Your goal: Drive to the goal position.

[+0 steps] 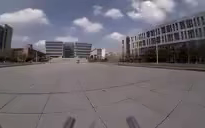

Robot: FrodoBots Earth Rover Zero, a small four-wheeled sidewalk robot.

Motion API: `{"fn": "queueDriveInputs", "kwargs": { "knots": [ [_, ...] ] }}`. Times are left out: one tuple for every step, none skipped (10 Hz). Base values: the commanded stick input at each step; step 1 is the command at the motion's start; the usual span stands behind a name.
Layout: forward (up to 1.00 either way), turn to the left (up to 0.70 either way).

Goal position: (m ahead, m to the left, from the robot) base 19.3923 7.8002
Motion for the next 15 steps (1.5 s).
{"fn": "queueDriveInputs", "kwargs": {
  "knots": [
    [0.70, 0.06],
    [0.70, 0.06],
    [0.70, 0.06],
    [0.70, 0.06],
    [0.70, 0.06],
    [0.70, 0.06],
    [0.70, 0.06],
    [0.70, 0.06],
    [0.70, 0.06],
    [0.70, 0.06],
    [0.70, 0.06],
    [0.70, 0.06],
    [0.70, 0.06],
    [0.70, 0.06],
    [0.70, 0.06]
  ]
}}
